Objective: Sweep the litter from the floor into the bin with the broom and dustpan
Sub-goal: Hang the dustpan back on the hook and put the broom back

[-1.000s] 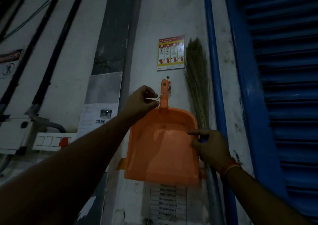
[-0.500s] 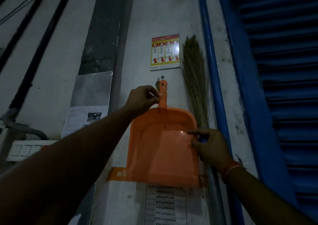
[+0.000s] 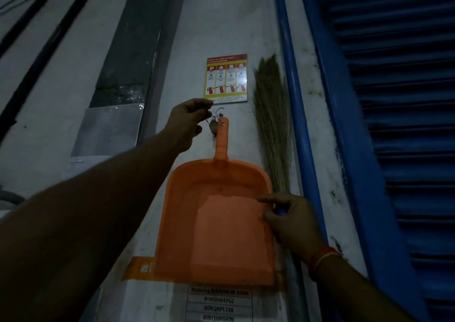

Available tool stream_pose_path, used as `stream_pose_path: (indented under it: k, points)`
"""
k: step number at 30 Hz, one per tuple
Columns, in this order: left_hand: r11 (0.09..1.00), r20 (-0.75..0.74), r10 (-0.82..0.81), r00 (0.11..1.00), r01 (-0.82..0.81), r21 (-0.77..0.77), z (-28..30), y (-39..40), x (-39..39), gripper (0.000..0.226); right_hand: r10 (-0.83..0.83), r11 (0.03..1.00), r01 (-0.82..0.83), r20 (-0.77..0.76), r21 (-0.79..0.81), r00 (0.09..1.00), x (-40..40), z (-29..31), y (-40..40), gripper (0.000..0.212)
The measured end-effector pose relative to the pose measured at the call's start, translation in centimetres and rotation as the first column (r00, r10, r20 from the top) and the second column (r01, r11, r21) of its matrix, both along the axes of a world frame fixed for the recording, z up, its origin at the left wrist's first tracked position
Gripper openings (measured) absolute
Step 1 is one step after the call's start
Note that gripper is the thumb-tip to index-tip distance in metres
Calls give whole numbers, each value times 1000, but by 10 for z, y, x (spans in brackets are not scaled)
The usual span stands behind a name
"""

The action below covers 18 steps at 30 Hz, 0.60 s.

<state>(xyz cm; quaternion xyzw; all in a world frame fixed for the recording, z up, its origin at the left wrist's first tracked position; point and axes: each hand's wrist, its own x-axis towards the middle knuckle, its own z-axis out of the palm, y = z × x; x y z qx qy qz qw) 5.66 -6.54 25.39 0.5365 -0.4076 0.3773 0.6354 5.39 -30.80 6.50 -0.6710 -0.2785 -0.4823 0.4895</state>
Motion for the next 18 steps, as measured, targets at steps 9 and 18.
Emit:
stream_pose_path:
  k: [9,18]
  points:
    - [735,298,609,735,-665,137,57,-6,38,27,-68,998,68,13,15,998,16,10,16,35]
    - [661,246,622,743,-667,343,77,-5,51,31,-85,996,83,37,36,996,25,11,28,35]
